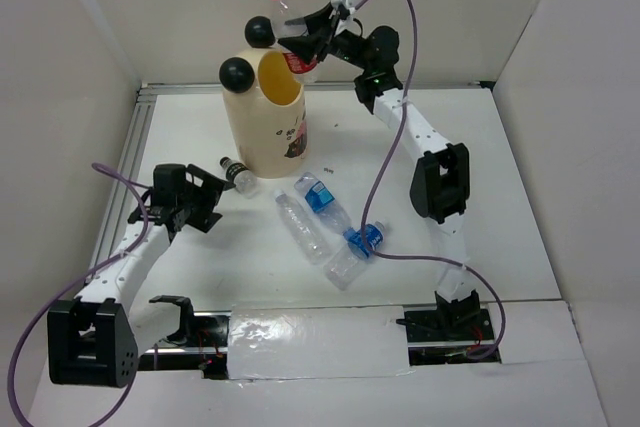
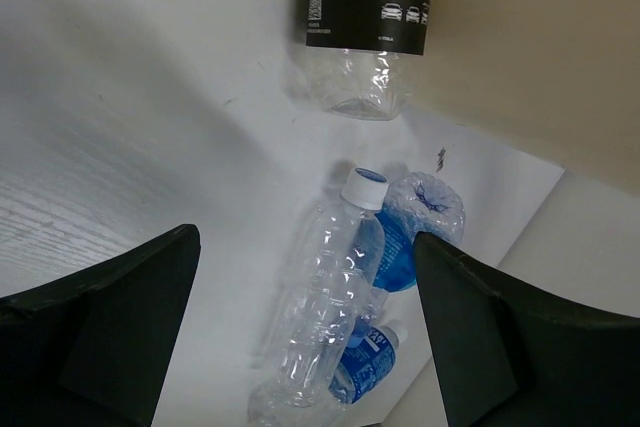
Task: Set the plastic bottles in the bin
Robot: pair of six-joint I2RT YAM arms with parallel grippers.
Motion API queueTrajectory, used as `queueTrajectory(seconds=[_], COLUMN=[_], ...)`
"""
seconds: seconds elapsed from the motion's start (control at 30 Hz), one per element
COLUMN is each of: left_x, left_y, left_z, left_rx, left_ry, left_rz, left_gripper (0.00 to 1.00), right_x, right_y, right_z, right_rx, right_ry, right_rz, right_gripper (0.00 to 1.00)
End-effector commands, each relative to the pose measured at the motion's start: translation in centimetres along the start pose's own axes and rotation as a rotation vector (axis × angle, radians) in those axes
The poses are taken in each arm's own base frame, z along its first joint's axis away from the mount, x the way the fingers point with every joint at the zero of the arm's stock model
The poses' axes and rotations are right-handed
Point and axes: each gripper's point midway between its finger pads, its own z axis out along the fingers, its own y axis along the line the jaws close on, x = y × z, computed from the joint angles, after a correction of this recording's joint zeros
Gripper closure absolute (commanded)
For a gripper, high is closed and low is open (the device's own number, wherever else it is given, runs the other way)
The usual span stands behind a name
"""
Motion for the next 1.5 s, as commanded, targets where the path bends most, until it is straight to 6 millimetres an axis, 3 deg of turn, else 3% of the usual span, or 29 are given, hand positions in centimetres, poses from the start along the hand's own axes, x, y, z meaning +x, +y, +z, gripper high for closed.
queueTrajectory(seconds=[0.0, 0.23, 0.43, 0.57, 0.63, 0.77, 0.83, 0.87, 0.9, 0.97, 1.07, 1.27, 1.33, 1.37, 1.47], left_x=[0.1, -0.2, -0.5, -1.0, -0.8, -0.6, -0.7, -0.8, -0.8, -1.0, -0.9, -2.0, -2.7, -3.3, -4.8], left_y=[0.2, 1.1, 1.8, 1.0, 0.9, 1.1, 1.1, 0.9, 0.5, 0.3, -0.1, -3.4, -3.9, -4.7, -5.5], left_z=[-0.2, -0.4, -0.6, -0.9, -0.9, -0.8, -0.6, -0.6, -0.6, -0.2, 0.4, 1.2, 1.9, 1.9, 3.1], left_rx=[0.028, 0.020, -0.001, 0.018, 0.022, 0.019, 0.019, 0.026, 0.042, 0.046, 0.045, 0.080, 0.070, 0.078, 0.064], left_ry=[0.016, 0.017, 0.010, 0.004, 0.012, 0.024, 0.024, 0.020, 0.023, 0.021, 0.030, -0.002, -0.030, -0.047, -0.096], left_rz=[0.015, 0.010, 0.011, 0.009, 0.009, 0.016, 0.016, 0.018, 0.021, 0.002, -0.003, -0.024, -0.030, -0.037, -0.039], left_gripper=[0.00, 0.00, 0.00, 0.00, 0.00, 0.00, 0.00, 0.00, 0.00, 0.00, 0.00, 0.00, 0.00, 0.00, 0.00], right_x=[-6.5, -6.3, -3.0, -1.3, 0.9, 3.0, 3.6, 3.5, 3.5, 3.0, 2.1, -1.1, -2.4, -2.6, -2.0], right_y=[-0.4, 0.0, 0.8, 1.4, 1.0, 1.4, 1.7, 1.7, 1.3, 1.7, 1.6, 1.9, 1.4, 0.1, -1.6], right_z=[1.8, 2.9, 3.7, 4.0, 3.8, 3.6, 3.5, 3.5, 3.1, 3.1, 2.7, 1.4, 1.0, 0.2, -2.2], right_rx=[0.035, 0.048, 0.039, 0.020, 0.032, 0.016, 0.007, 0.009, 0.009, -0.001, -0.004, -0.023, -0.006, 0.028, 0.078], right_ry=[-0.247, -0.337, -0.342, -0.324, -0.299, -0.260, -0.246, -0.244, -0.239, -0.234, -0.228, -0.194, -0.132, -0.096, 0.070], right_rz=[-0.003, 0.089, 0.149, 0.162, 0.177, 0.186, 0.193, 0.182, 0.176, 0.175, 0.167, 0.103, 0.079, 0.070, 0.077], right_gripper=[0.62, 0.57, 0.55, 0.51, 0.50, 0.42, 0.31, 0.24, 0.24, 0.00, 0.00, 0.00, 0.00, 0.00, 0.00])
